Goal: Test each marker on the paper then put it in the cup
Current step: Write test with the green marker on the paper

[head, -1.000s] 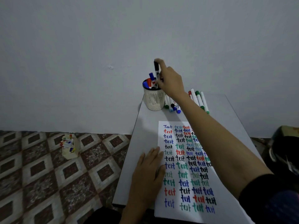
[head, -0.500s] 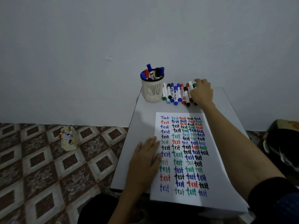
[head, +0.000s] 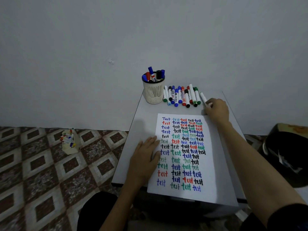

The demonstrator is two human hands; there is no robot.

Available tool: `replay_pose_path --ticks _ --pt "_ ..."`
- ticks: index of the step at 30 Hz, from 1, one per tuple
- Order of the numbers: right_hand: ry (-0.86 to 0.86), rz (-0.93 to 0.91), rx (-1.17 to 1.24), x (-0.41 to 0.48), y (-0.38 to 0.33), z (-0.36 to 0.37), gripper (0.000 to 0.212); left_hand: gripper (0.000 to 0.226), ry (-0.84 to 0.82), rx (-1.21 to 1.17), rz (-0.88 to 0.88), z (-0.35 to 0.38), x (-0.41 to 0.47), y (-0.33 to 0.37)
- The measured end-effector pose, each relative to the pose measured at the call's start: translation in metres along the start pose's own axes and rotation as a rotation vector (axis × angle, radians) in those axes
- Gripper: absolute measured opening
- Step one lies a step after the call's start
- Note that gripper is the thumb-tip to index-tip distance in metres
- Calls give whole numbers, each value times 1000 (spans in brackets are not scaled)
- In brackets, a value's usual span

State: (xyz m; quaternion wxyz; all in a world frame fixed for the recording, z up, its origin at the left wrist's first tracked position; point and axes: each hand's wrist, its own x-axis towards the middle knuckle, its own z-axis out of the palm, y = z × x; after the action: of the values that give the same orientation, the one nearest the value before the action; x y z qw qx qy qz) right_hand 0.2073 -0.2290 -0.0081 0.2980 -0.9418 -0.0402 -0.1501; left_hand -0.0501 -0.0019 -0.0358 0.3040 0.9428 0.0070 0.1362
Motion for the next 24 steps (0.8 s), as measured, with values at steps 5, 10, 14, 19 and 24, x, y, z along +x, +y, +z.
replay_pose_path --ticks 5,10,14,19,24 --pt "334 131 456 -20 -3 -24 25 45 14 6 3 -1 -1 3" --pt "390 276 1165 -48 -14 -63 11 45 21 15 -20 -1 -1 4" --pt "255 232 1377 -91 -24 -87 12 45 27 29 -30 1 -3 4" --pt "-26 218 1455 -140 -35 -90 18 46 4 87 -43 4 0 5" --pt "-218 269 1314 -164 -43 -79 12 46 3 120 -68 7 2 7"
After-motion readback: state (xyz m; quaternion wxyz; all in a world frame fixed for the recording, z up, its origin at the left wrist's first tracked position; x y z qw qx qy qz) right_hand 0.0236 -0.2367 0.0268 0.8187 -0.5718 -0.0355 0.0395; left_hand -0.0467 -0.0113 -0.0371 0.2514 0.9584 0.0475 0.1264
